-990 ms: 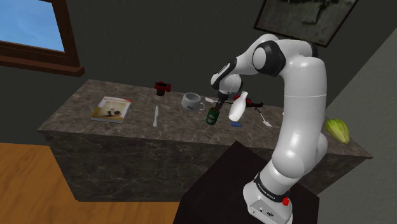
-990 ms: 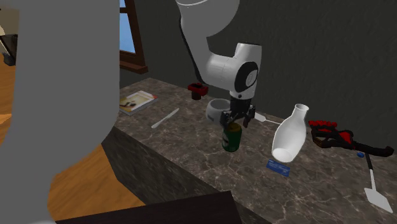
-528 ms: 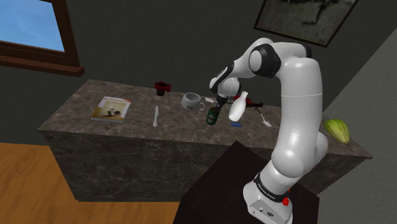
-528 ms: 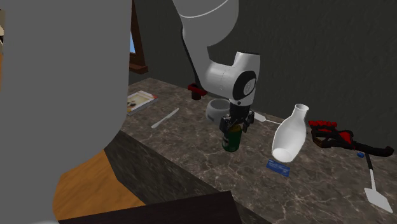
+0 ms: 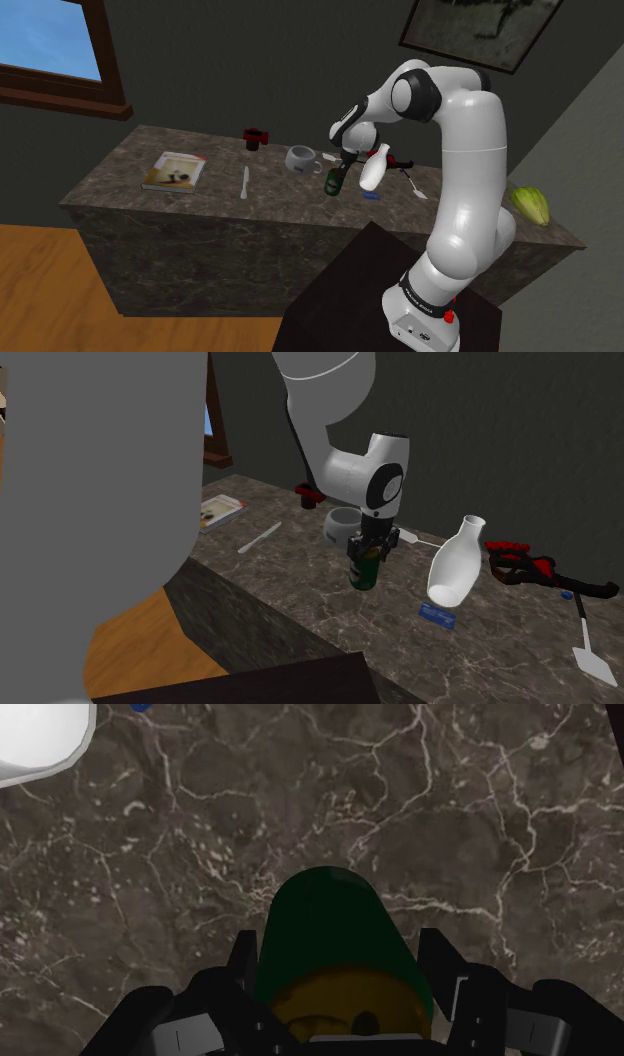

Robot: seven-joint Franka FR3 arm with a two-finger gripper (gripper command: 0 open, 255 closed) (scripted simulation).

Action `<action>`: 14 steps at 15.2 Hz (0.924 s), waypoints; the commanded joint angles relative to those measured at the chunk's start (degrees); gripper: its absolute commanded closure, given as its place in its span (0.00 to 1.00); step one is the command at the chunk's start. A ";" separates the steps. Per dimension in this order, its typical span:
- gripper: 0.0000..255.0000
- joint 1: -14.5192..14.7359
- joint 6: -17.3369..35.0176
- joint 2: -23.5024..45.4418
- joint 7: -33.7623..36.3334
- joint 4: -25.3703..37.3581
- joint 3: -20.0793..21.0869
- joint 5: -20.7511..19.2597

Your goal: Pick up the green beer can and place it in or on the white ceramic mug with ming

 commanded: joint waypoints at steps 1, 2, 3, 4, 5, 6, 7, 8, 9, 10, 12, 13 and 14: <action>1.00 0.02 0.02 0.07 0.00 0.00 0.05 0.01; 1.00 0.03 0.03 0.05 0.00 -0.03 0.05 0.01; 1.00 0.03 0.03 0.09 0.01 0.01 0.06 0.02; 1.00 0.03 0.07 0.06 0.00 -0.06 0.06 0.02; 1.00 0.03 0.05 0.03 0.00 -0.07 0.05 0.01; 1.00 0.01 0.04 0.04 -0.02 -0.06 0.05 0.01; 1.00 0.03 0.04 0.08 0.01 -0.02 0.06 0.02; 1.00 0.26 -0.45 -0.57 0.23 -0.16 -0.24 -0.31; 1.00 0.48 -0.96 -1.21 0.45 -0.28 -0.54 -0.64; 1.00 0.71 -1.47 -1.84 0.68 -0.38 -0.84 -0.98; 1.00 1.14 -2.51 -3.10 1.14 -0.56 -1.42 -1.68; 1.00 1.35 -3.03 -3.72 1.37 -0.64 -1.70 -2.03; 1.00 1.56 -3.56 -4.34 1.60 -0.69 -1.98 -2.39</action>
